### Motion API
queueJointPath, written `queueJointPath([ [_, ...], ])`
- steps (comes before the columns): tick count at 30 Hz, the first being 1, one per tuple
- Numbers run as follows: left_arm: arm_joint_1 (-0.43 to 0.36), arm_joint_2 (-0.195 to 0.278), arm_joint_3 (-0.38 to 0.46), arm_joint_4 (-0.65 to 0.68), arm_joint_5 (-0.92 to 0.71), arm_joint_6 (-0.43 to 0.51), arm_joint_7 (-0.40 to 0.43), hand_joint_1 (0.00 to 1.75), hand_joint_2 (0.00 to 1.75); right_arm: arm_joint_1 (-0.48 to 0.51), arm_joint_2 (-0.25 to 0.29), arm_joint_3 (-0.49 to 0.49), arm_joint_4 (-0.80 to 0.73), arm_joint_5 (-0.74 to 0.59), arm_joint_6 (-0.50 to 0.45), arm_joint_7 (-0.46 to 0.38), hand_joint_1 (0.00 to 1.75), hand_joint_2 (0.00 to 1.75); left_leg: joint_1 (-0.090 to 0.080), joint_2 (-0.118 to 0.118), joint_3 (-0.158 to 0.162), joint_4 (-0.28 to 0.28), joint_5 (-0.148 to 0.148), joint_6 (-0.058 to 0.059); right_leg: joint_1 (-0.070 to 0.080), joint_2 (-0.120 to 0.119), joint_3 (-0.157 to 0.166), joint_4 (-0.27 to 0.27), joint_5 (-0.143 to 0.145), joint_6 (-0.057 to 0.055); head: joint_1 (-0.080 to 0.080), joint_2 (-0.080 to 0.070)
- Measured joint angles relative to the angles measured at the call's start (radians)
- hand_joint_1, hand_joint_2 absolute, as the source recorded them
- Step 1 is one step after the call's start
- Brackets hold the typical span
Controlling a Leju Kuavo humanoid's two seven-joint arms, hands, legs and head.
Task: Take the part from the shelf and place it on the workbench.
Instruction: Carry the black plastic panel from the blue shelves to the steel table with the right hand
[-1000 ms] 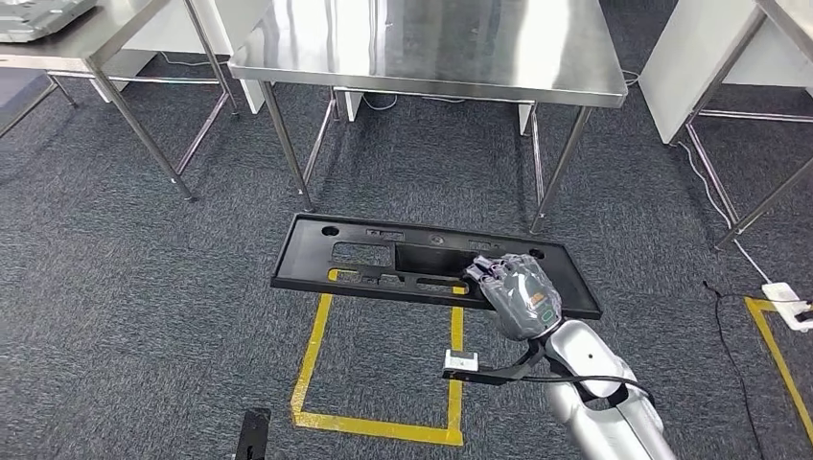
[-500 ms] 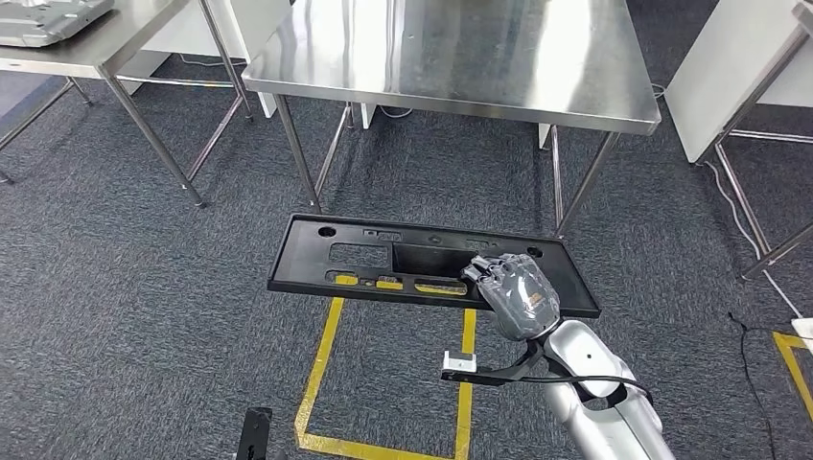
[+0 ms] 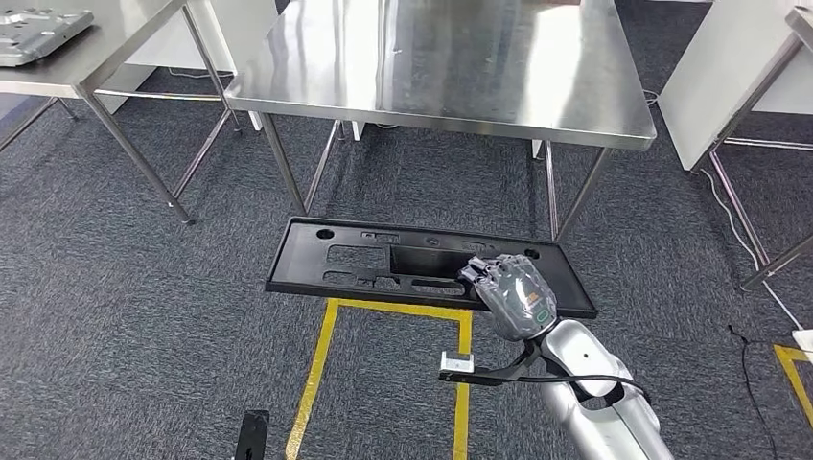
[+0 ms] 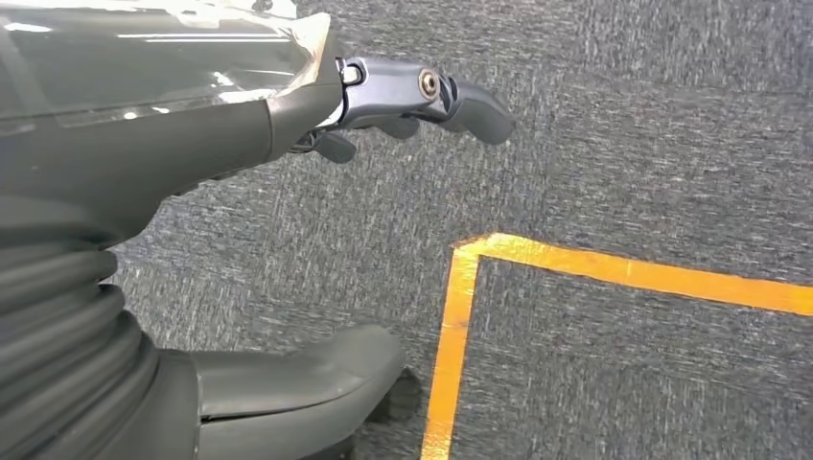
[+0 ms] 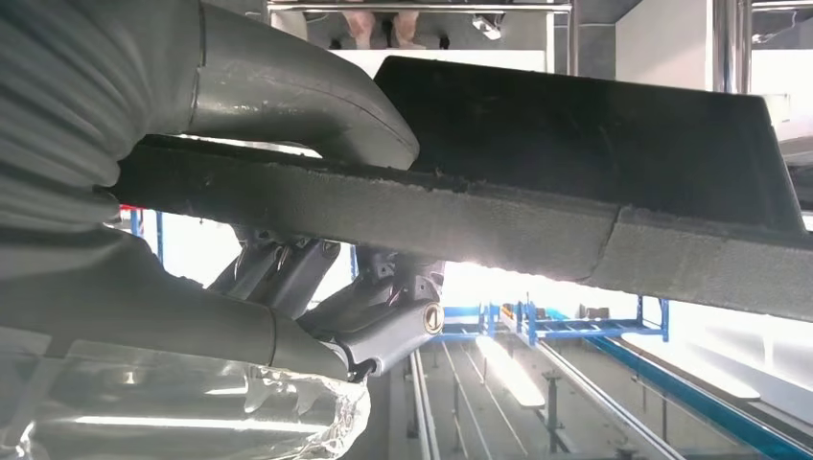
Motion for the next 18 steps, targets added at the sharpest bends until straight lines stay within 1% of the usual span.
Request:
queueJointPath([
  [2, -0.001, 0.000, 0.000, 0.000, 0.000, 0.000, 0.000, 0.00, 1.75, -0.001, 0.001, 0.000, -0.002, 0.000, 0.000, 0.000, 1.73, 1.75, -0.007, -0.003, 0.012, -0.015, -0.003, 0.012, 0.006, -0.001, 0.006, 0.000, 0.004, 0.019, 0.000, 0.000],
  [3, -0.001, 0.000, 0.000, 0.000, 0.000, 0.000, 0.000, 0.00, 1.75, -0.001, 0.001, 0.000, -0.003, 0.000, 0.000, 0.000, 1.73, 1.75, -0.006, -0.006, 0.022, -0.021, -0.002, 0.017, 0.008, -0.001, 0.001, 0.014, 0.009, 0.027, 0.000, 0.000],
  [4, -0.002, 0.000, 0.000, 0.000, 0.000, 0.000, 0.000, 0.00, 1.75, -0.001, 0.001, 0.000, -0.004, 0.000, 0.000, 0.000, 1.73, 1.75, -0.005, -0.008, 0.031, -0.027, -0.004, 0.023, 0.010, 0.000, -0.017, 0.047, 0.014, 0.031, 0.001, 0.000],
  [5, -0.002, 0.000, 0.000, 0.000, -0.001, 0.000, 0.000, 0.00, 1.75, -0.002, 0.000, 0.000, -0.005, 0.000, 0.000, 0.000, 1.73, 1.75, -0.004, -0.010, 0.039, -0.031, -0.007, 0.029, 0.010, 0.001, -0.048, 0.096, 0.012, 0.029, 0.002, 0.000],
  [6, -0.003, 0.000, 0.000, 0.000, -0.001, 0.000, 0.000, 0.00, 1.75, -0.001, 0.000, 0.000, -0.005, 0.000, 0.000, 0.000, 1.73, 1.75, -0.004, -0.011, 0.046, -0.034, -0.012, 0.035, 0.009, 0.001, -0.093, 0.162, -0.001, 0.021, 0.003, 0.000],
  [7, -0.003, 0.000, 0.000, 0.000, -0.001, 0.000, 0.000, 0.00, 1.75, 0.000, -0.001, 0.000, -0.005, 0.000, 0.000, 0.000, 1.73, 1.75, -0.005, -0.014, 0.050, -0.034, -0.018, 0.039, 0.010, 0.002, -0.141, 0.230, -0.024, 0.014, 0.003, 0.000],
  [8, -0.003, -0.001, 0.000, 0.000, -0.001, -0.001, 0.000, 0.00, 1.75, 0.002, -0.002, 0.000, -0.005, 0.000, 0.001, 0.000, 1.73, 1.75, -0.006, -0.017, 0.055, -0.034, -0.025, 0.042, 0.010, 0.002, -0.184, 0.284, -0.051, 0.009, 0.004, 0.000],
  [9, -0.002, -0.001, 0.000, 0.000, -0.001, -0.001, 0.000, 0.00, 1.75, 0.004, -0.003, 0.000, -0.005, 0.000, 0.001, 0.000, 1.73, 1.75, -0.008, -0.020, 0.062, -0.034, -0.032, 0.043, 0.010, 0.002, -0.216, 0.313, -0.071, 0.009, 0.004, 0.000],
  [10, -0.001, -0.001, 0.000, 0.000, -0.001, -0.001, 0.000, 0.00, 1.75, 0.007, -0.005, -0.001, -0.005, 0.000, 0.001, 0.000, 1.73, 1.75, -0.009, -0.023, 0.072, -0.034, -0.039, 0.043, 0.010, 0.003, -0.229, 0.308, -0.072, 0.018, 0.004, 0.000],
  [11, -0.001, -0.002, 0.000, 0.000, -0.001, -0.001, 0.000, 0.00, 1.75, 0.008, -0.006, -0.001, -0.005, 0.000, 0.000, 0.000, 1.73, 1.75, -0.010, -0.026, 0.083, -0.033, -0.047, 0.042, 0.010, 0.003, -0.224, 0.268, -0.051, 0.030, 0.004, 0.000],
  [12, 0.000, -0.002, 0.000, 0.000, -0.001, -0.001, 0.000, 0.00, 1.75, 0.008, -0.007, -0.001, -0.005, 0.000, 0.000, 0.000, 1.73, 1.75, -0.011, -0.028, 0.095, -0.031, -0.057, 0.039, 0.010, 0.003, -0.204, 0.200, -0.012, 0.041, 0.004, 0.000],
  [13, 0.000, -0.002, 0.000, 0.000, -0.001, -0.001, 0.000, 0.00, 1.75, 0.008, -0.008, -0.001, -0.005, 0.000, 0.000, 0.000, 1.73, 1.75, -0.012, -0.029, 0.106, -0.029, -0.066, 0.036, 0.011, 0.002, -0.180, 0.125, 0.036, 0.050, 0.005, 0.000],
  [14, 0.000, -0.002, 0.000, 0.000, -0.001, -0.001, 0.000, 0.00, 1.75, 0.008, -0.008, -0.001, -0.005, 0.000, 0.000, 0.000, 1.73, 1.75, -0.014, -0.030, 0.114, -0.026, -0.076, 0.032, 0.013, 0.001, -0.159, 0.064, 0.068, 0.046, 0.006, 0.000],
  [15, -0.001, -0.002, 0.000, 0.000, -0.001, -0.001, 0.001, 0.00, 1.75, 0.008, -0.008, 0.000, -0.005, 0.000, 0.000, 0.000, 1.73, 1.75, -0.016, -0.030, 0.118, -0.024, -0.086, 0.027, 0.015, 0.001, -0.143, 0.026, 0.091, 0.036, 0.007, 0.000],
  [16, -0.001, -0.002, 0.000, 0.000, -0.002, -0.001, 0.002, 0.00, 1.75, 0.008, -0.008, 0.000, -0.005, 0.000, 0.000, 0.000, 1.73, 1.75, -0.018, -0.030, 0.121, -0.019, -0.092, 0.022, 0.016, 0.000, -0.136, 0.012, 0.099, 0.022, 0.007, 0.000],
  [17, -0.001, -0.002, 0.000, 0.000, -0.002, -0.001, 0.003, 0.00, 1.75, 0.009, -0.007, 0.000, -0.006, 0.000, 0.001, 0.000, 1.73, 1.75, -0.019, -0.030, 0.122, -0.016, -0.097, 0.019, 0.017, 0.001, -0.131, 0.011, 0.096, 0.007, 0.006, 0.000],
  [18, -0.001, -0.002, 0.000, 0.000, -0.002, -0.001, 0.004, 0.00, 1.75, 0.009, -0.007, 0.000, -0.006, 0.000, 0.000, 0.000, 1.73, 1.75, -0.018, -0.028, 0.120, -0.011, -0.101, 0.015, 0.014, 0.002, -0.124, 0.011, 0.100, -0.002, 0.005, 0.000],
])
